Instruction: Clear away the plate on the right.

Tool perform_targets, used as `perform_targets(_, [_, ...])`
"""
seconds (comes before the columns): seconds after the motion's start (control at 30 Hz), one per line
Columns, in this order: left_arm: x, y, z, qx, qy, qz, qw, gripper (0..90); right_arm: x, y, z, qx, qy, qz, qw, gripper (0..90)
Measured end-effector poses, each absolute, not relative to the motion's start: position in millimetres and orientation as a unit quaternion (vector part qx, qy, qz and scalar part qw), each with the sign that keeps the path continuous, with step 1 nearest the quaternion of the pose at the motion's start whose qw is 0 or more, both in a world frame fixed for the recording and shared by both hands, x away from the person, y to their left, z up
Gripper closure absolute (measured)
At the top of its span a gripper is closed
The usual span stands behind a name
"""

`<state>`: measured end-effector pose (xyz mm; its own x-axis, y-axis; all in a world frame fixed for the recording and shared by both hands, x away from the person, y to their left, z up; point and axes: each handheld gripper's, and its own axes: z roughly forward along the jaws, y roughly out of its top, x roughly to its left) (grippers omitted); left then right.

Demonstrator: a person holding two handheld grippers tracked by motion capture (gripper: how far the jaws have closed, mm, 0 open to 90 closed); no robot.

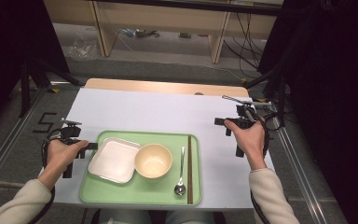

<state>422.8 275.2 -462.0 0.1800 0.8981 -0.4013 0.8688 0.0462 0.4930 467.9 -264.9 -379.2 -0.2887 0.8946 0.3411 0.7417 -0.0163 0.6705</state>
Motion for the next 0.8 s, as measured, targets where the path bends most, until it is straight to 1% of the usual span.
perform_targets(0.03, [422.2,275.4,-461.4,0.693,0.638,0.027,0.335,87.8,464.2,-259.7,-375.7,0.625,0.67,0.395,0.068,54.0])
perform_targets(0.07, [421.8,275.5,-461.2,0.692,0.638,0.029,0.336,87.7,467.3,-263.3,-377.9,0.599,0.689,0.4,0.086,54.0])
perform_targets(0.1, [421.2,275.9,-461.1,0.692,0.637,0.028,0.338,87.8,467.1,-262.9,-377.9,0.604,0.684,0.4,0.08,54.0])
perform_targets(0.17, [420.0,275.5,-461.0,0.693,0.636,0.03,0.338,87.1,467.6,-264.3,-379.5,0.594,0.691,0.402,0.088,54.0])
perform_targets(0.2, [419.1,275.2,-461.1,0.693,0.635,0.03,0.339,86.7,466.4,-262.1,-377.3,0.61,0.681,0.399,0.076,54.0])
perform_targets(0.27, [417.9,275.2,-461.0,0.699,0.629,0.033,0.338,85.3,465.4,-260.9,-376.3,0.618,0.675,0.396,0.071,54.0])
perform_targets(0.3, [417.3,274.2,-461.4,0.698,0.63,0.034,0.34,84.3,464.3,-259.7,-374.8,0.629,0.669,0.391,0.061,54.0])
perform_targets(0.4, [414.6,273.6,-459.1,0.699,0.625,0.044,0.345,83.4,465.3,-263.1,-376.3,0.612,0.682,0.392,0.08,53.9])
perform_targets(0.43, [413.6,274.0,-457.3,0.704,0.618,0.049,0.347,82.9,464.8,-262.6,-375.5,0.618,0.677,0.393,0.073,53.9])
perform_targets(0.47, [412.0,273.2,-455.1,0.702,0.617,0.057,0.352,82.4,464.0,-260.2,-373.8,0.632,0.666,0.393,0.059,53.4])
perform_targets(0.53, [408.8,272.7,-449.4,0.701,0.61,0.071,0.364,80.5,464.2,-260.7,-374.0,0.632,0.666,0.392,0.061,53.4])
perform_targets(0.6, [405.0,273.8,-442.5,0.716,0.587,0.092,0.367,77.7,464.4,-261.2,-374.3,0.631,0.667,0.392,0.063,53.3])
perform_targets(0.67, [400.9,272.5,-435.6,0.72,0.575,0.108,0.372,75.0,464.2,-261.5,-374.1,0.632,0.666,0.392,0.06,53.2])
perform_targets(0.73, [396.8,270.9,-429.2,0.722,0.562,0.131,0.382,70.8,464.6,-262.4,-374.8,0.627,0.669,0.392,0.067,53.0])
perform_targets(0.8, [393.3,268.3,-425.6,0.712,0.559,0.154,0.397,67.1,464.5,-262.9,-374.5,0.628,0.67,0.39,0.067,53.0])
